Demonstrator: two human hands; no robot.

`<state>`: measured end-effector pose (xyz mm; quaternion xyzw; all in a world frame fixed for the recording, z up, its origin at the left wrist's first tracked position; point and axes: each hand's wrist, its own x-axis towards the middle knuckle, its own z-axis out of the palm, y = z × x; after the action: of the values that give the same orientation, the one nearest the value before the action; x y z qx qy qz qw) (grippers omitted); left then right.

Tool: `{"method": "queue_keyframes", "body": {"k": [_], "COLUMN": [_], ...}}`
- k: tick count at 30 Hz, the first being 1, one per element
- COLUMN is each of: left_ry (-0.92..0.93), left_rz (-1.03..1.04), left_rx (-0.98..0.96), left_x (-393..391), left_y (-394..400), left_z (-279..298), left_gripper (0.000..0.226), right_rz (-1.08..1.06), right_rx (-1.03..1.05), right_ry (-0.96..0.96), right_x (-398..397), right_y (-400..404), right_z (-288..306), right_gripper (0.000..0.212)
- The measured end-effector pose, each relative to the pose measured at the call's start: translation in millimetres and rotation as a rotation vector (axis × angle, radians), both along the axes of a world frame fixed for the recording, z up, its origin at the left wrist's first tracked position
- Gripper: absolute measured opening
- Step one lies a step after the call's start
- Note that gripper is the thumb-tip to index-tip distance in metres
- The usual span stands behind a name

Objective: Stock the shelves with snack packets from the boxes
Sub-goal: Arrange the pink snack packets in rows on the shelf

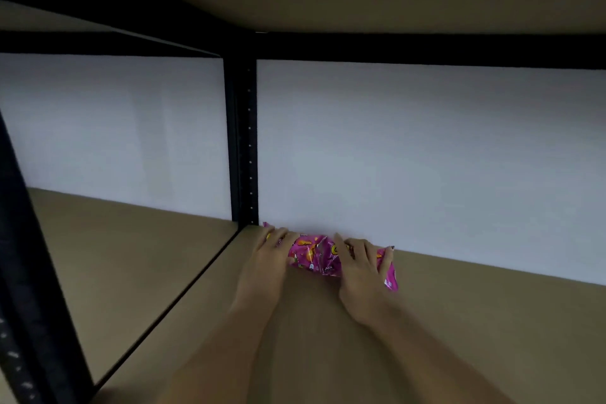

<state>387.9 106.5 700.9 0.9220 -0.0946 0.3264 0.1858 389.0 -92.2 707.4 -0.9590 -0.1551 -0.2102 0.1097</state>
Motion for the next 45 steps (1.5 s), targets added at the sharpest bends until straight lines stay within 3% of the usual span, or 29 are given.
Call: {"method": "queue_keyframes", "body": {"k": [9,17,24,35,41,45], "left_ry": [0.029,0.056,0.067,0.164,0.326,0.168], "left_rz": [-0.008,0.008,0.018,-0.105,-0.118,-0.079], "left_rx": [-0.118,-0.106,-0.054,-0.144,-0.194,-0.059], "left_x": [49.3,65.3,59.8,-64.9,-177.2,-254.7], "left_y": [20.4,24.7,27.2,1.3,-16.7,-23.5], "left_z": [-0.1,1.7,-5.2,-4.9,6.3,12.9], "left_gripper": [0.056,0.054,0.066,0.05,0.038,0.025], "right_rz": [0.006,0.004,0.023,0.015,0.014,-0.014], "right_rx": [0.018,0.044,0.0,0.075,0.224,0.199], "right_ry": [-0.054,-0.16,-0.137,-0.111,0.077,0.076], "right_x": [52.7,79.3,67.4,-42.7,-158.0,-238.7], "right_y": [25.8,31.4,27.9,2.0,-10.1,-23.1], "right_z": [2.7,-5.7,0.3,-4.1,-0.9,-3.1], "right_gripper": [0.079,0.067,0.072,0.077,0.048,0.033]}}
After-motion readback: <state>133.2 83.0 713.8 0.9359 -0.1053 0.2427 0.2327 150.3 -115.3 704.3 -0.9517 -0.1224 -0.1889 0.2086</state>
